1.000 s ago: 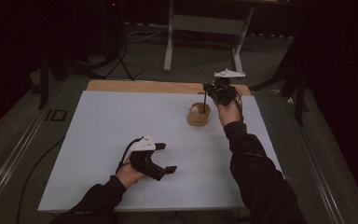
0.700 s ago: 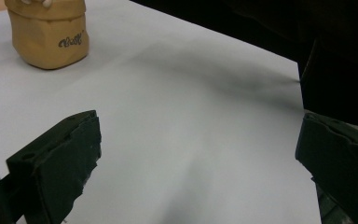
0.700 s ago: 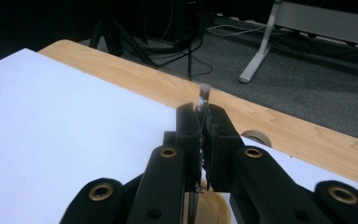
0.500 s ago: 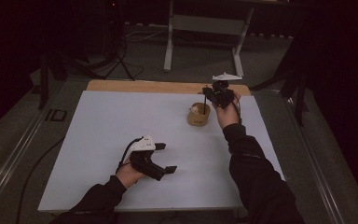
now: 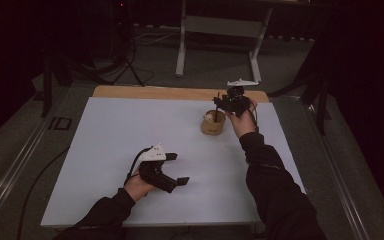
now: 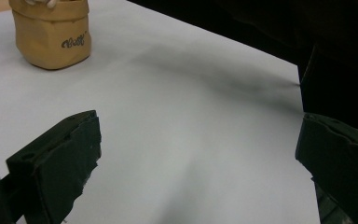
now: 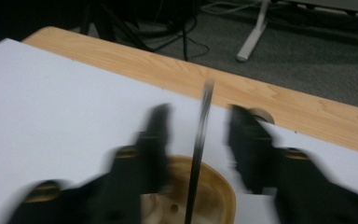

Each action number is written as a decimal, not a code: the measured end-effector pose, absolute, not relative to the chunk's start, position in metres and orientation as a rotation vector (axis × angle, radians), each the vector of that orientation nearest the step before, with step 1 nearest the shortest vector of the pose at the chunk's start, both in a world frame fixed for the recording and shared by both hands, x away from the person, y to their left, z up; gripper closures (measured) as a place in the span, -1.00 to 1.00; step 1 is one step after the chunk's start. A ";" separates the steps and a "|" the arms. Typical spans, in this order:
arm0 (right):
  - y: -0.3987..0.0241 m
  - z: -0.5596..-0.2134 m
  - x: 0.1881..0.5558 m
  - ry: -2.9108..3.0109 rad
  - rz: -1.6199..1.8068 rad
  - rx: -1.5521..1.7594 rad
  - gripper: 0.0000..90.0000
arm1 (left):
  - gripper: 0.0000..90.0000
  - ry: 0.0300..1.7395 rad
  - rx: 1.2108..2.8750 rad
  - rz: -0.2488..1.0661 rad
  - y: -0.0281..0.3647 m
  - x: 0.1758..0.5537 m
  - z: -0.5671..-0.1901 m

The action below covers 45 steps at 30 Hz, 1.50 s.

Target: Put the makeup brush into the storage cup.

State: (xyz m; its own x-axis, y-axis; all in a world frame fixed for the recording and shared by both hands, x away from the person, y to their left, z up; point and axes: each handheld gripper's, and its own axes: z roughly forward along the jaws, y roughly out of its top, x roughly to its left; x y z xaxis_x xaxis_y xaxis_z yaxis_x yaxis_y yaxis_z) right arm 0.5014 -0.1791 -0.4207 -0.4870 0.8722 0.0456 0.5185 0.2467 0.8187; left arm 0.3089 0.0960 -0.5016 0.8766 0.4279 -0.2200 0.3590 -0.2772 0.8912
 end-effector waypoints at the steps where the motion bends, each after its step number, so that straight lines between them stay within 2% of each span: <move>1: -0.179 -0.420 0.501 2.092 1.124 1.274 -0.08 | -1.00 0.584 1.890 0.073 0.096 0.309 -0.501; 3: -0.179 -0.419 0.501 2.103 1.117 1.289 -0.42 | -1.00 0.585 1.892 0.074 0.096 0.309 -0.501; 7: -0.176 -0.418 0.498 2.115 1.060 1.250 -0.77 | -1.00 0.588 1.895 0.071 0.096 0.309 -0.501; 45: -0.193 -0.404 0.468 2.317 1.153 1.144 -0.80 | -1.00 0.611 1.903 0.074 0.108 0.311 -0.487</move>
State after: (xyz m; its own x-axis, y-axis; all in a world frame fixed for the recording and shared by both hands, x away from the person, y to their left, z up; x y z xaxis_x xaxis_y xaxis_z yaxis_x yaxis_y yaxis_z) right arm 0.4678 -0.1932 -0.4045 -0.6327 0.7712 0.0698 0.5207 0.3570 0.7755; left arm 0.3115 0.1085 -0.4868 0.8660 0.4450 -0.2280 0.3778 -0.2837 0.8814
